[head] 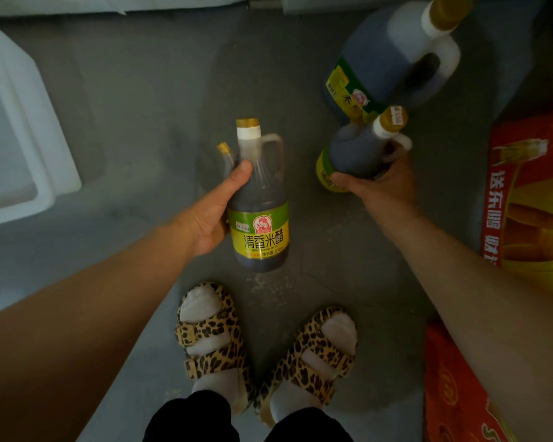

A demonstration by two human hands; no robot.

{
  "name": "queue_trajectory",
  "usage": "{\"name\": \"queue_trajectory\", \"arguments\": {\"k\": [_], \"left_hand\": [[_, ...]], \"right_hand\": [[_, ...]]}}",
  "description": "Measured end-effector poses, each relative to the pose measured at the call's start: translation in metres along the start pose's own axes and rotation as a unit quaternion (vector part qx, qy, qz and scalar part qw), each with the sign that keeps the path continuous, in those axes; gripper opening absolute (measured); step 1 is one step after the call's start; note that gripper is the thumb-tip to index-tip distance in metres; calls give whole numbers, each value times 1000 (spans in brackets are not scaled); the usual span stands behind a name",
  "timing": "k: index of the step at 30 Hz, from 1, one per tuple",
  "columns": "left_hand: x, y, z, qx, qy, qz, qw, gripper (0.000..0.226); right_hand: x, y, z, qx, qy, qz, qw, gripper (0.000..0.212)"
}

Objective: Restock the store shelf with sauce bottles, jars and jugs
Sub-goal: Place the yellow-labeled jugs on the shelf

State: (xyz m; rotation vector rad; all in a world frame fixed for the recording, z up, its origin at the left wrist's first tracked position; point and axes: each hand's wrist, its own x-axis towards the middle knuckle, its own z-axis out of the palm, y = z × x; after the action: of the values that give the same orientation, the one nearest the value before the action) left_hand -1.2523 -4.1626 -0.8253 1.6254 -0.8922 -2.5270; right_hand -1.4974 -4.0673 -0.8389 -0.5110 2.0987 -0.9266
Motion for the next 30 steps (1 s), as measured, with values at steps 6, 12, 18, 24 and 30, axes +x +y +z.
{"name": "queue_trajectory", "arguments": {"k": [6, 12, 18, 24, 30], "left_hand": [[-46, 11, 7, 10, -1, -9, 1000, 105], [-125, 53, 34, -79, -9, -8, 997, 77], [-226, 133, 81, -167, -18, 13, 986, 84], [-337, 237, 133, -168, -10, 51, 984, 63], [-454, 344, 180, -168, -43, 107, 979, 63]], "right_hand": [[-47, -21, -22, 38, -32, 47, 998, 81], [-115, -88, -58, 123, -6, 109, 986, 56], [-179, -196, -114, 187, -61, 99, 976, 54], [-236, -333, -182, 240, -24, 62, 969, 88], [-303, -481, -252, 276, -5, -37, 960, 48]]}}
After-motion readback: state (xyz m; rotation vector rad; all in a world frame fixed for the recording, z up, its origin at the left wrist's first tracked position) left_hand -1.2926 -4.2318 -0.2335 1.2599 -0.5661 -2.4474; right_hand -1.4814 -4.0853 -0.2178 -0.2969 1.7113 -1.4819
